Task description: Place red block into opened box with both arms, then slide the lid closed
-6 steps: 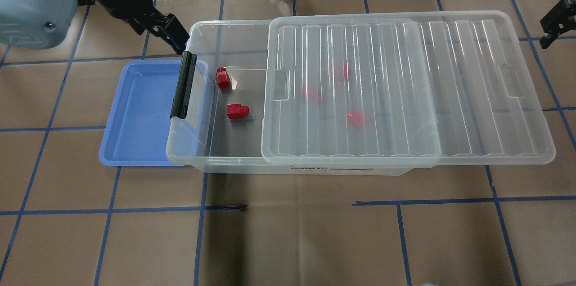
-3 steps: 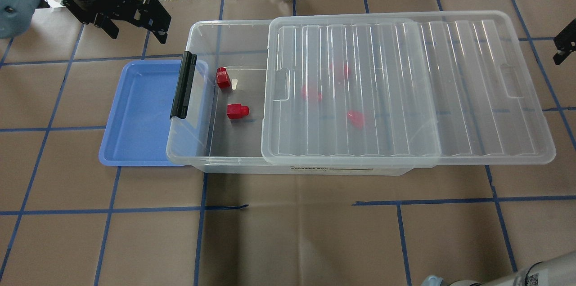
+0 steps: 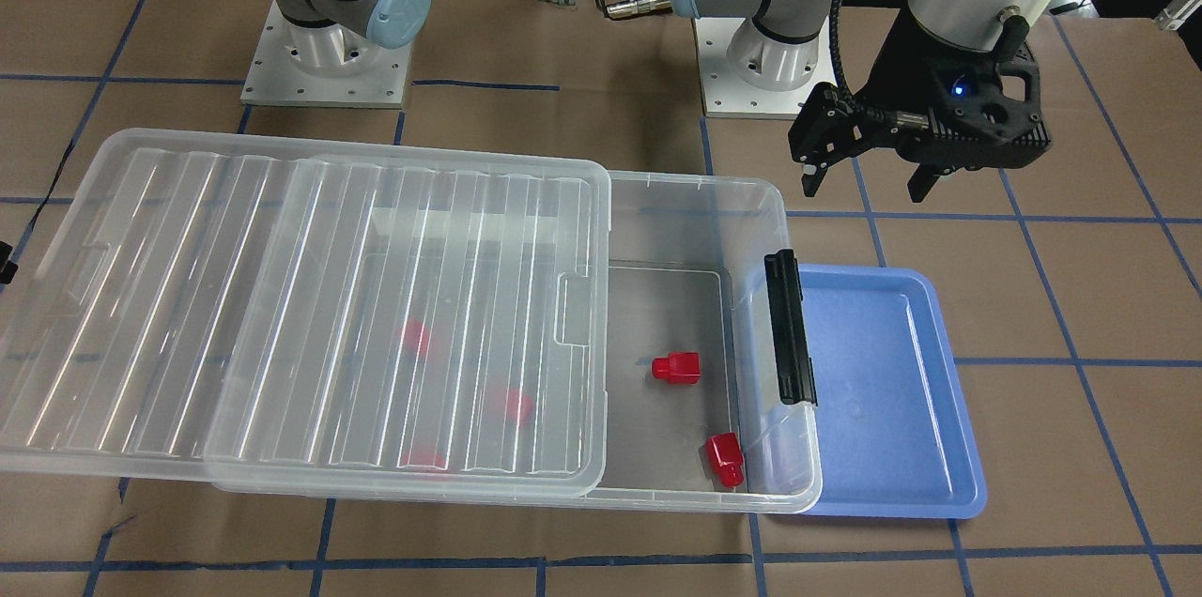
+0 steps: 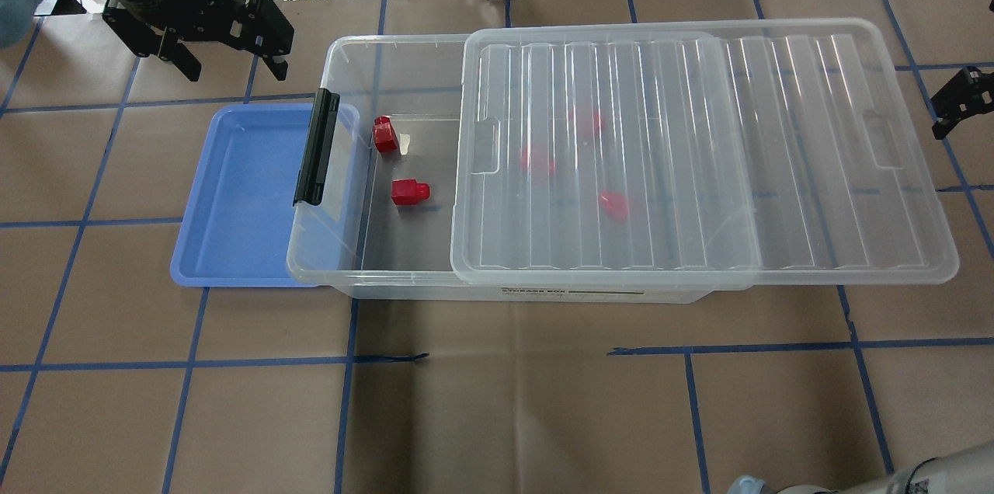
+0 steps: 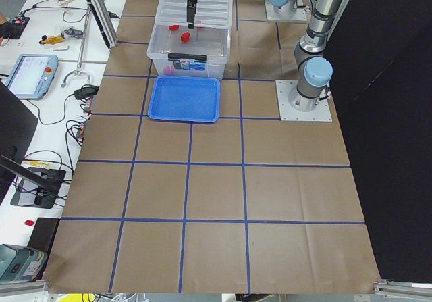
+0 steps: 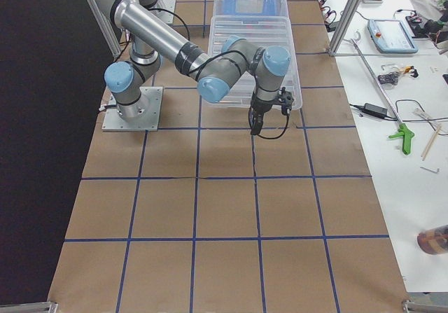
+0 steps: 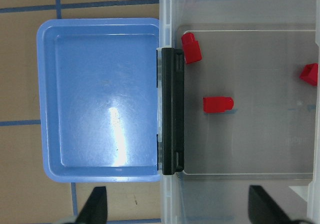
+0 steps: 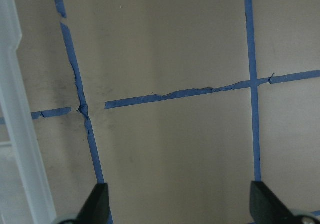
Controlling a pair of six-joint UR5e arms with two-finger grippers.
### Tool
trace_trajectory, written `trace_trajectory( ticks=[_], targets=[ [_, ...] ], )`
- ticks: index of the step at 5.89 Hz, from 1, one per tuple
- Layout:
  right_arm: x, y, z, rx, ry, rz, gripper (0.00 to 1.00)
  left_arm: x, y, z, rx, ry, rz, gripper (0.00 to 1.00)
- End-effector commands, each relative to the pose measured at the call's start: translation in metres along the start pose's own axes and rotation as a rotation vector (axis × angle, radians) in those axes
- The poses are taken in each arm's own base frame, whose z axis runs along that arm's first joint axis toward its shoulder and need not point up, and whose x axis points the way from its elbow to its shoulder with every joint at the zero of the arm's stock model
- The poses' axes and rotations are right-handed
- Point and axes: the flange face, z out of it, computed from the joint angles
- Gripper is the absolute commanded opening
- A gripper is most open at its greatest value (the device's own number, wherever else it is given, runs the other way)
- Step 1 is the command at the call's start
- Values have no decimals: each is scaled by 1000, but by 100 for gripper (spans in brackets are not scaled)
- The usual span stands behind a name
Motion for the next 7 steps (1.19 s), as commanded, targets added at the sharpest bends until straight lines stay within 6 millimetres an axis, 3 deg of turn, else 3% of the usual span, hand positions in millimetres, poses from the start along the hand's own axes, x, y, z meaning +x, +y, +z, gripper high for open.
trace_trajectory(
  ticks=[1,4,7],
  targets=[
    [-17,8,5,-4,-15,-19,100,0,0,0,-2,2,-1,98],
    [-46,13,-2,6,-12,-49,100,0,-2,2,0,5,0,98],
    [-93,9,-2,7,-37,-95,100,0,-3,2,3,5,0,98]
  ],
)
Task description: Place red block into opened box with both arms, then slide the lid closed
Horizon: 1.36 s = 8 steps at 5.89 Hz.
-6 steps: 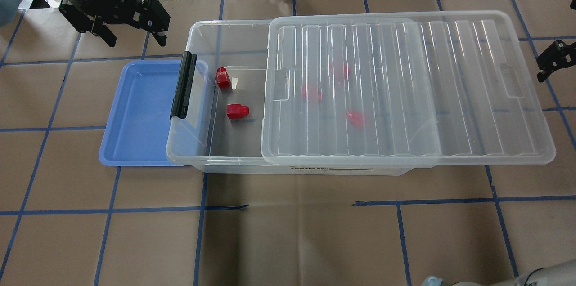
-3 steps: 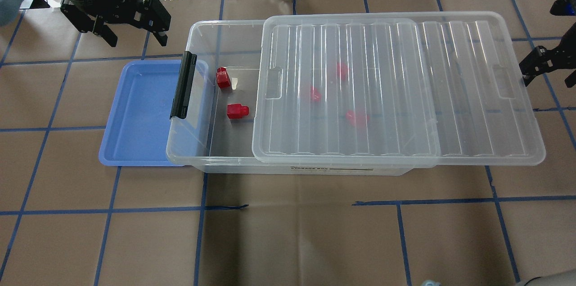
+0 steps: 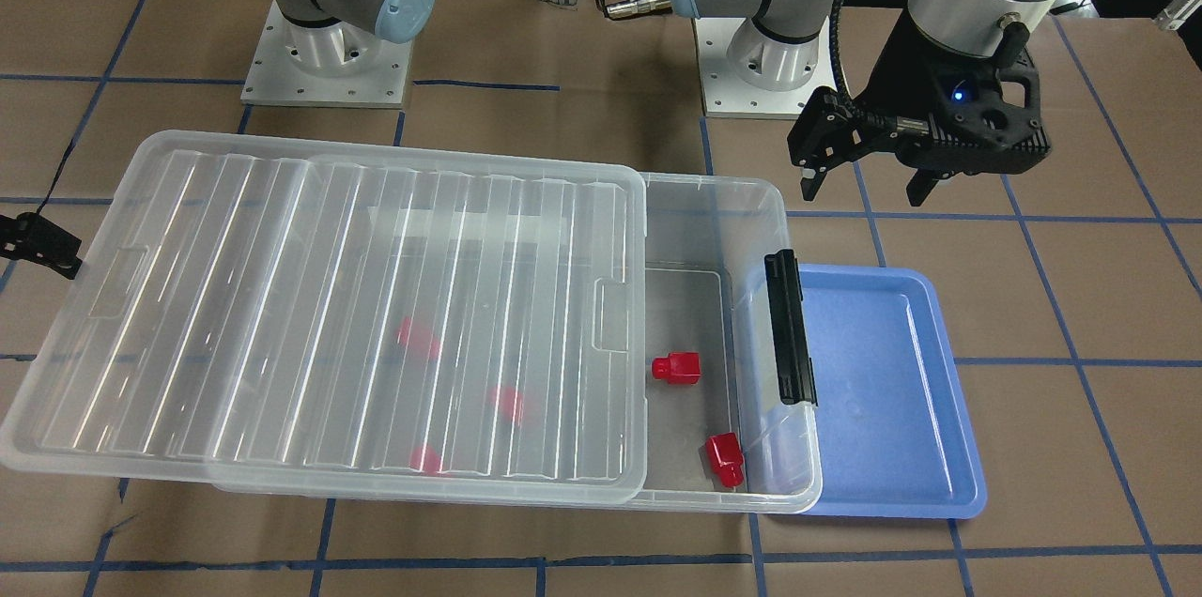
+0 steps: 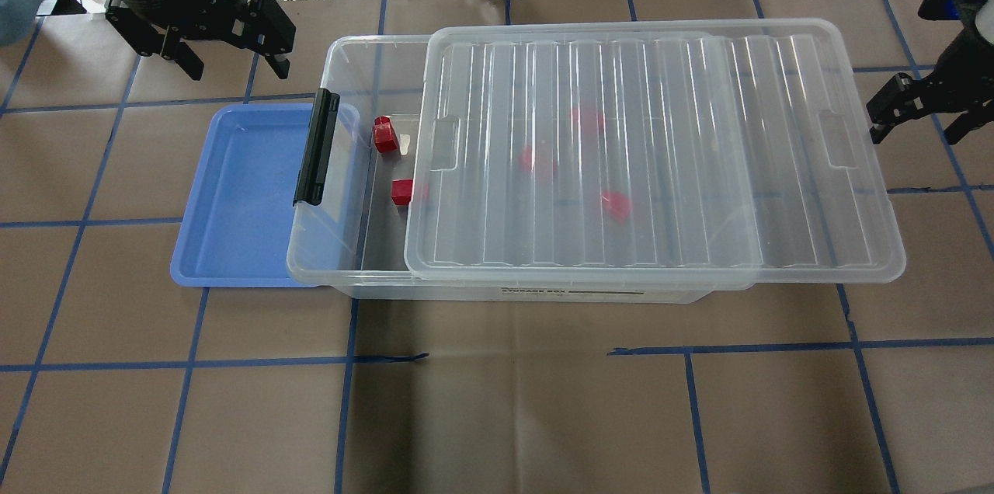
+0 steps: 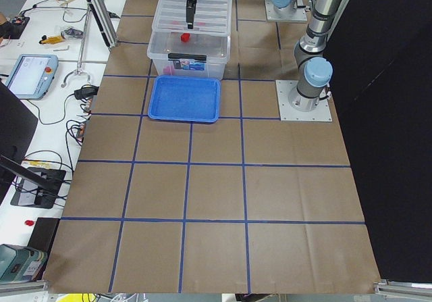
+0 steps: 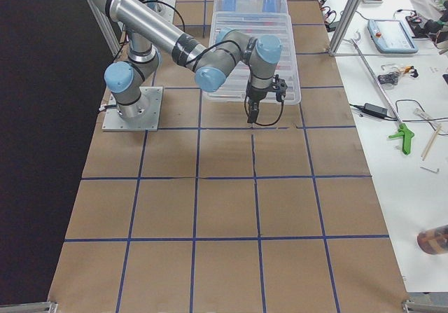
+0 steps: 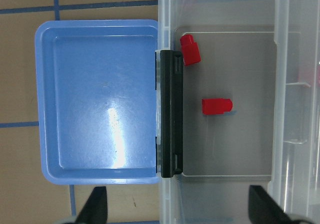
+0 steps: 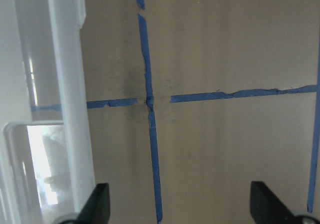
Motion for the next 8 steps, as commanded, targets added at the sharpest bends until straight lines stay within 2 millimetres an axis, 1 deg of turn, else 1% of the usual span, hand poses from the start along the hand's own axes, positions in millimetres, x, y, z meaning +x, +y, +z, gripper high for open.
trace_trajectory(
  ticks=[1,3,5,6,7,8],
  targets=[
    [-19,3,9,-16,-8,2,100,0,0,1,-1,2,0,98],
    [-43,6,2,-3,0,-25,100,0,-1,1,1,2,0,98],
    [-64,7,5,-9,-16,-39,100,0,-2,2,-3,0,0,98],
    [-72,14,12,-22,-26,-29,100,0,-1,1,0,0,0,98],
    [-77,19,13,-20,-44,-27,100,0,-2,2,-3,0,0,98],
    [-81,19,16,-19,-74,-26,100,1,-1,2,-3,0,2,98]
  ],
)
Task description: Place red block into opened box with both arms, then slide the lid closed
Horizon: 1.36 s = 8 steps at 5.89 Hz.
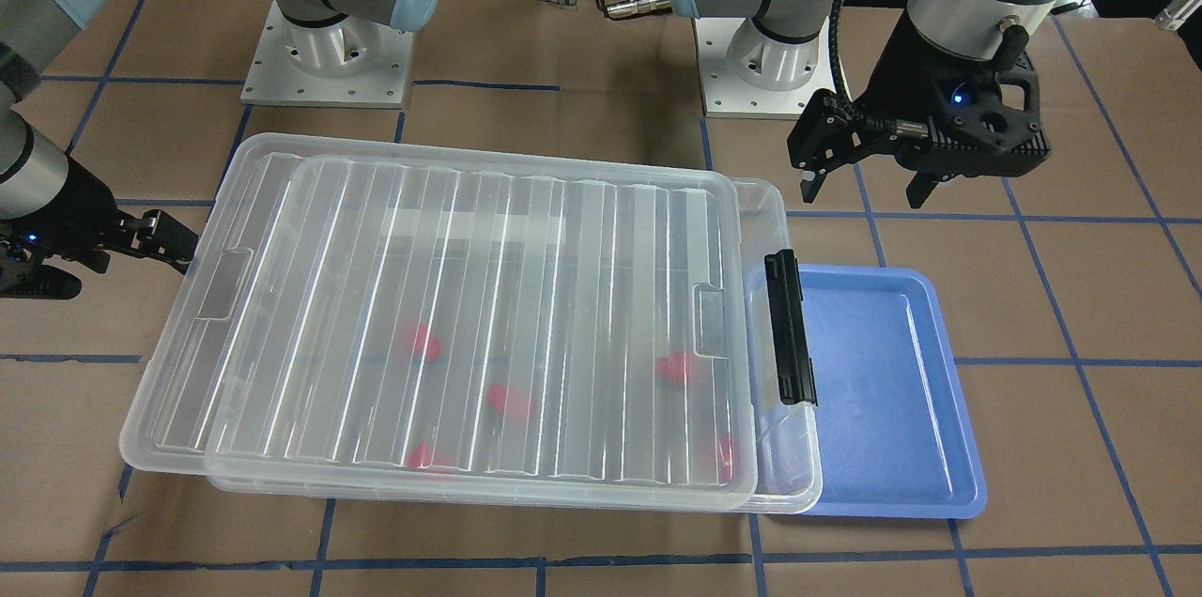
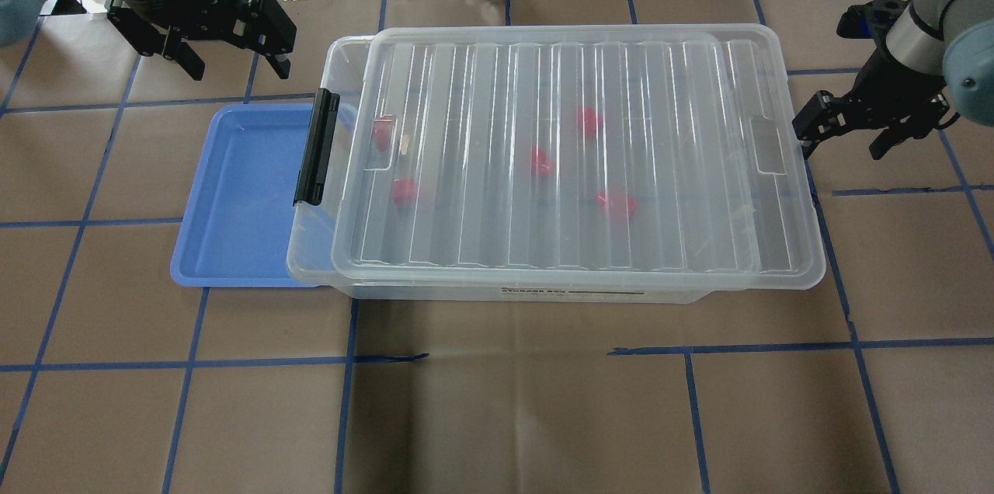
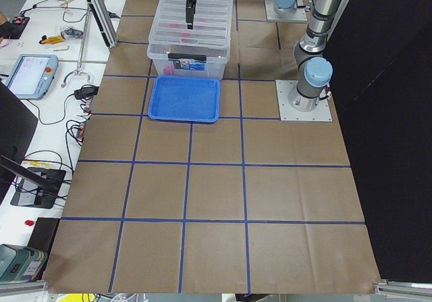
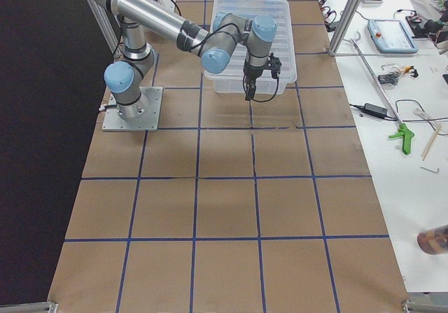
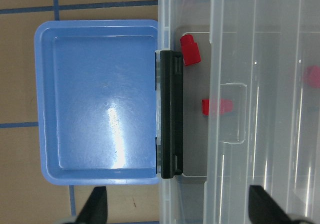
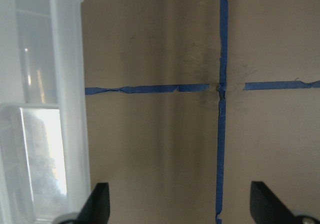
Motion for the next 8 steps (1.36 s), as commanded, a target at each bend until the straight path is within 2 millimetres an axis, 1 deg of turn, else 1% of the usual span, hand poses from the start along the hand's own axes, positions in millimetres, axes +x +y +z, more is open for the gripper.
trace_trajectory(
  ticks=[1,2,3,4,5,6,7,8],
  targets=[
    [-12,4,10,-7,-46,-9,100,1,0,0,-1,0,1,98],
    [-32,4,12,-10,-43,-38,100,1,0,0,-1,0,1,98],
    [-35,4,10,-7,-39,-27,100,0,0,1,-2,0,0,98],
    [-34,3,-1,15,-27,-30,100,0,0,1,-2,0,0,98],
    [-35,7,-33,63,-6,-31,100,1,0,1,-2,0,1,98],
    [-42,15,-73,72,-9,-36,100,1,0,2,-4,0,1,98],
    [-70,19,-116,69,-10,-31,100,1,0,2,-4,0,1,98],
    [-117,21,-153,76,2,-33,100,1,0,3,-5,1,1,98]
  ],
)
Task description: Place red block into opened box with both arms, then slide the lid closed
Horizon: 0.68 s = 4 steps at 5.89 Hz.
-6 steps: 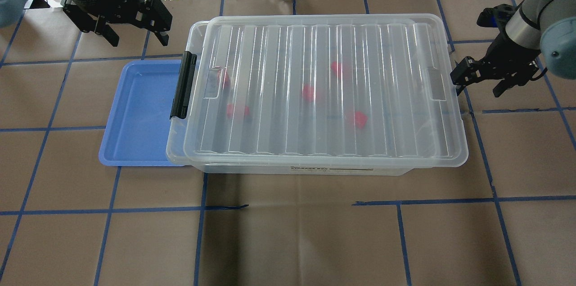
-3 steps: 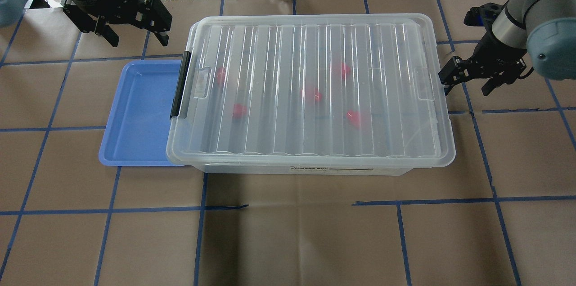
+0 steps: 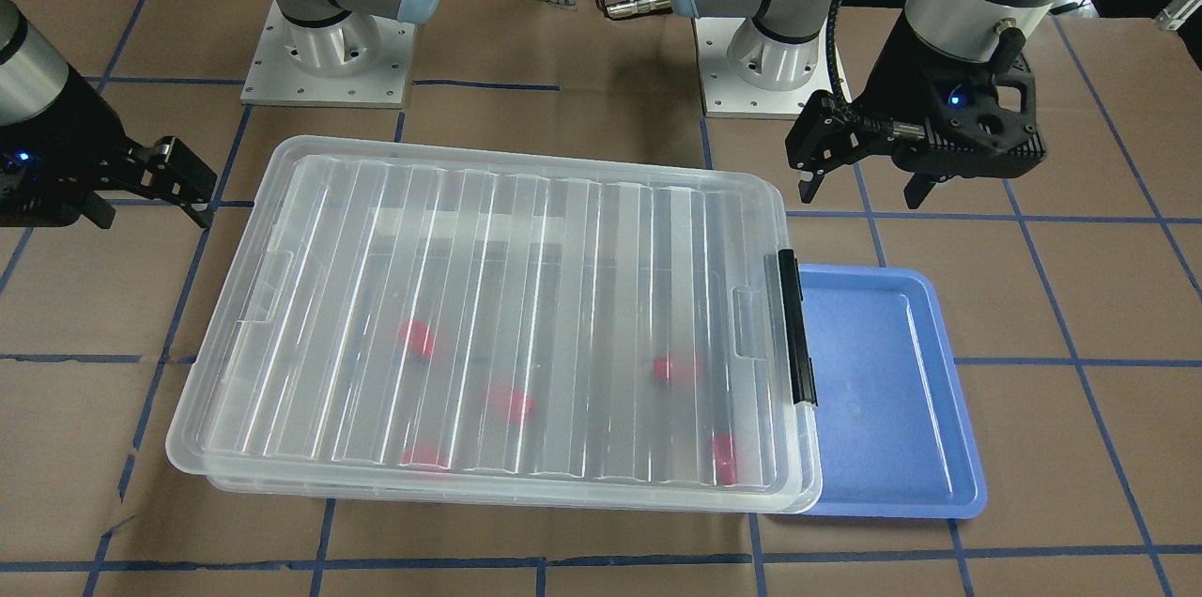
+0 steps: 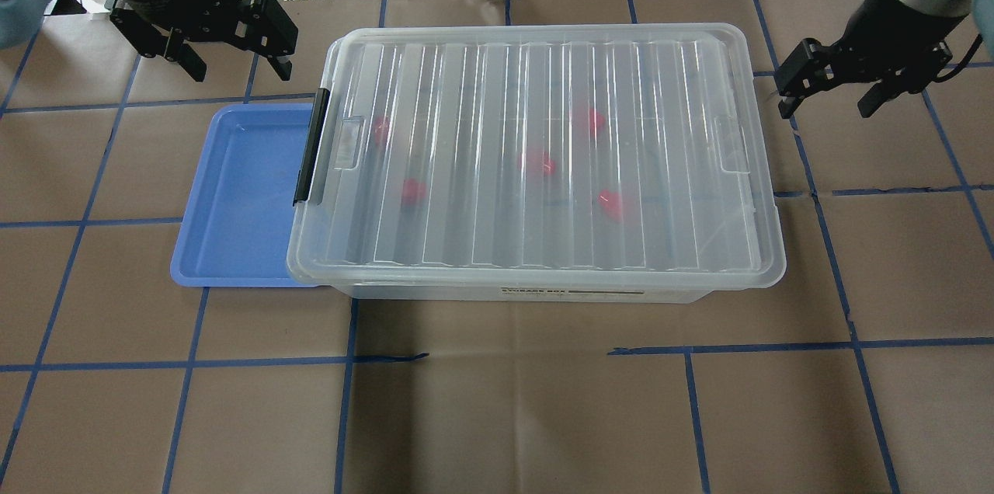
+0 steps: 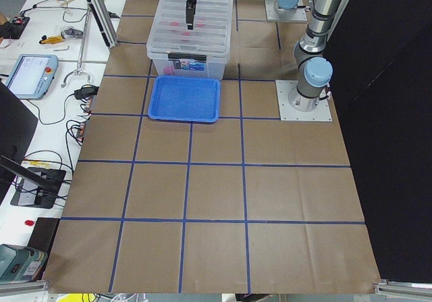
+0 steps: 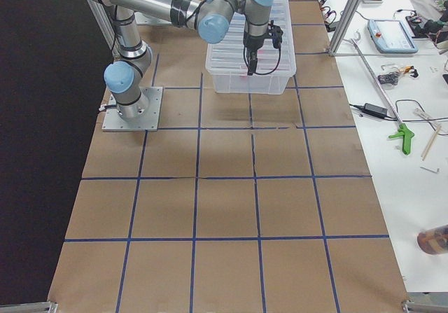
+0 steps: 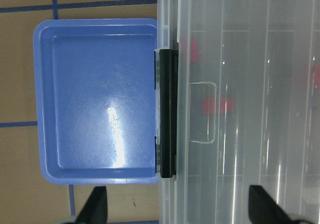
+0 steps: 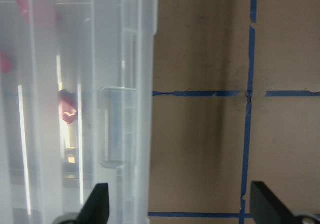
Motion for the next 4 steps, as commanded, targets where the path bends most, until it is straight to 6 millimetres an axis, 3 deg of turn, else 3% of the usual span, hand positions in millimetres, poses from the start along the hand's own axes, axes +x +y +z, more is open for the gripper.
trace_trajectory(
  ticks=[1,2,3,4],
  targets=[
    [-83,2,-58,12,9,32,100,0,0,0,-1,0,0,98],
    [-120,3,-56,9,11,57,100,0,0,0,-1,0,0,98],
    [-135,6,-52,3,12,88,100,0,0,0,-1,0,0,98],
    [-132,3,-51,4,37,86,100,0,0,0,-1,0,0,98]
  ],
)
